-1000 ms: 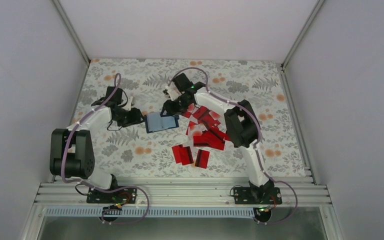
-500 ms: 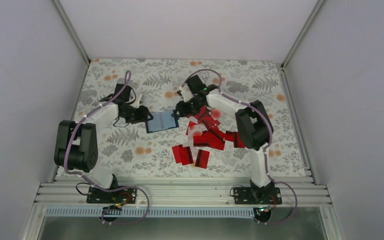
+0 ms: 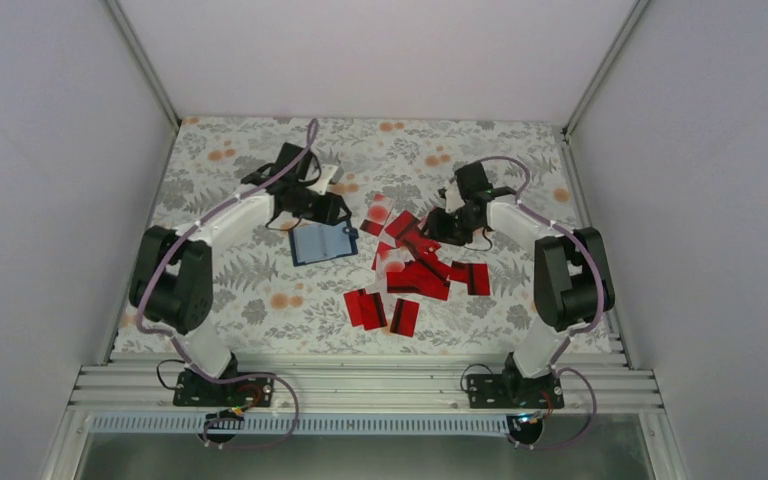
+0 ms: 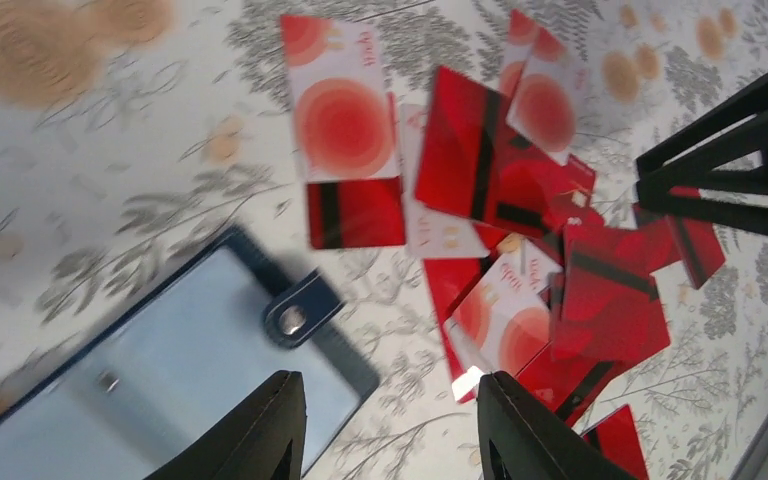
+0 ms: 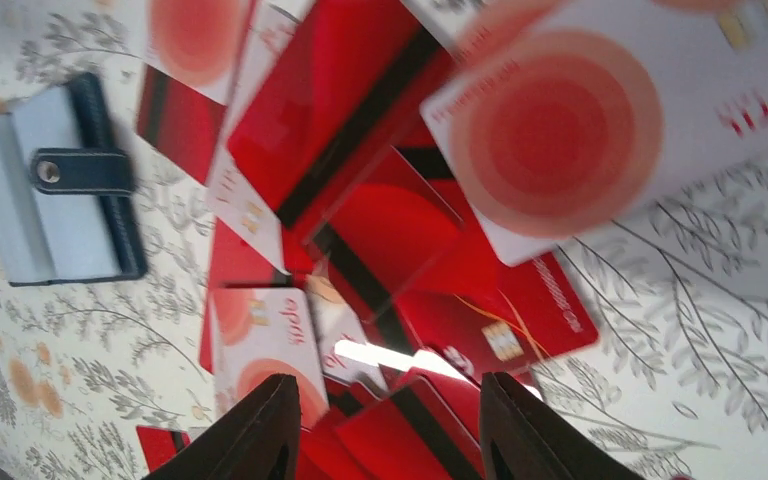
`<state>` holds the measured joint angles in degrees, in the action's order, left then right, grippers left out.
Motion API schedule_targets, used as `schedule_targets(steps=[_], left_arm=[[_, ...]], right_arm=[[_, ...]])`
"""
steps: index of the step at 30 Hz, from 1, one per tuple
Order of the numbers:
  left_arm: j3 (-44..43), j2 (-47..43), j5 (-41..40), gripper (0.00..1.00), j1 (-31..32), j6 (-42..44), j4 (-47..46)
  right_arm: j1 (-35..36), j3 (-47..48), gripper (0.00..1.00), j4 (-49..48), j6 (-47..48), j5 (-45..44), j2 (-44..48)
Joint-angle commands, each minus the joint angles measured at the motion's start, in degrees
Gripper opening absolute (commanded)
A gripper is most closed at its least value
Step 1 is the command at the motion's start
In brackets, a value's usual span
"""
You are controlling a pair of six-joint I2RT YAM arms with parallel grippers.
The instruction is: Put the credit cards into the card holder
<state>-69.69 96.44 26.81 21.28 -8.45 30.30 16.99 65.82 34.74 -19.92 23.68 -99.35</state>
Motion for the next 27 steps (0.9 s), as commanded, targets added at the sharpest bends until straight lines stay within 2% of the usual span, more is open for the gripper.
schedule_targets(steps=[1, 4, 6, 14, 27], left_arm=[[-7.4, 5.6, 0.8, 0.44, 3.6, 1.9, 0.5], [-10.4, 9.5, -0.4, 0.44, 7.0, 1.9, 1.5], [-10.3, 11.0, 0.1, 0.44, 9.1, 1.0, 0.7], [-14.3, 18.0, 6.1, 0.43, 15.0, 0.2, 0.7], [-25.1, 29.6, 9.4, 0.45, 20.9, 2.5, 5.4]], right_arm=[[-2.2, -3.1, 0.46, 0.1, -1.0, 2.6, 2.3], [-3.7, -7.3, 0.47, 1.1, -1.3, 2.4, 5.5], [-4.5, -11.1, 0.53, 1.2, -2.4, 2.9, 8.8], [-7.3, -22.6, 0.65, -1.6, -5.6, 9.8, 16.1], [-11.7, -30.2, 0.66, -11.7, -8.9, 20.5, 13.7]])
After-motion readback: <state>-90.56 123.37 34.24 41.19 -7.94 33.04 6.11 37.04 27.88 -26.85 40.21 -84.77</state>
